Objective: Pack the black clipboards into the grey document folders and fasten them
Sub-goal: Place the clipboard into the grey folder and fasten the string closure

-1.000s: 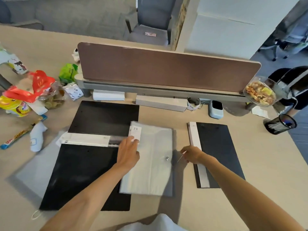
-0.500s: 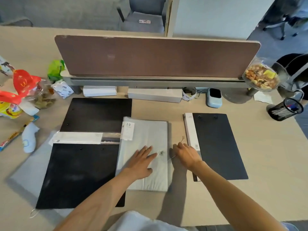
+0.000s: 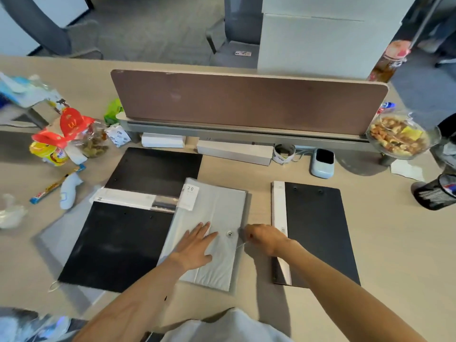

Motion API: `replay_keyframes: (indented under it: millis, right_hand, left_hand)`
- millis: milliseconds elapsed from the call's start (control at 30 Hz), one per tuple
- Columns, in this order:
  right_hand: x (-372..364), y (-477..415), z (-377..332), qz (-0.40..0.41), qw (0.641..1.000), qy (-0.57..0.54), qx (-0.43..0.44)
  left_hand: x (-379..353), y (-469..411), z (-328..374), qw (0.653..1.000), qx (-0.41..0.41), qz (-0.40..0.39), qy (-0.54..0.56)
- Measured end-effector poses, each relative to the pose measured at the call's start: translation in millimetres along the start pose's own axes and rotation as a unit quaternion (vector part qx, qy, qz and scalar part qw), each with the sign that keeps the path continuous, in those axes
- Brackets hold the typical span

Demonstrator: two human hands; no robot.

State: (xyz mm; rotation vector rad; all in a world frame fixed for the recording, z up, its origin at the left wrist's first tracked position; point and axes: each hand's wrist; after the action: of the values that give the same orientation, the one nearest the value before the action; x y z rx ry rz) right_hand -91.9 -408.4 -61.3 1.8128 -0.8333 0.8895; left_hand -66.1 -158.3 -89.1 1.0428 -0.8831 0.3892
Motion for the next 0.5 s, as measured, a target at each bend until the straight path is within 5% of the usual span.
replay_keyframes:
  millis: [333, 500]
  right_hand:
    - [23, 6, 8, 0.001, 0.994, -0.101, 0.035]
    - [23, 4, 7, 0.017, 0.979, -0.202, -0.028]
  left_hand:
    - [-1, -15, 6, 0.999, 0.006, 0.027, 0.046]
    - [-10, -18, -1, 0.998, -0.018, 0.052, 0.024]
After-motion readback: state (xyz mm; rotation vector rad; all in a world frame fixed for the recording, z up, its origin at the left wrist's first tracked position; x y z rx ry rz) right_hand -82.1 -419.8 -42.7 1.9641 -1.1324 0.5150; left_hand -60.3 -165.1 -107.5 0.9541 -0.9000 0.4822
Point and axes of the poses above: each hand's wrist, its own y-axis away from the middle knuckle, its own x-axis out of the back of the hand, z = x × y, and after that the axes turned 4 degrees about y, right-handed
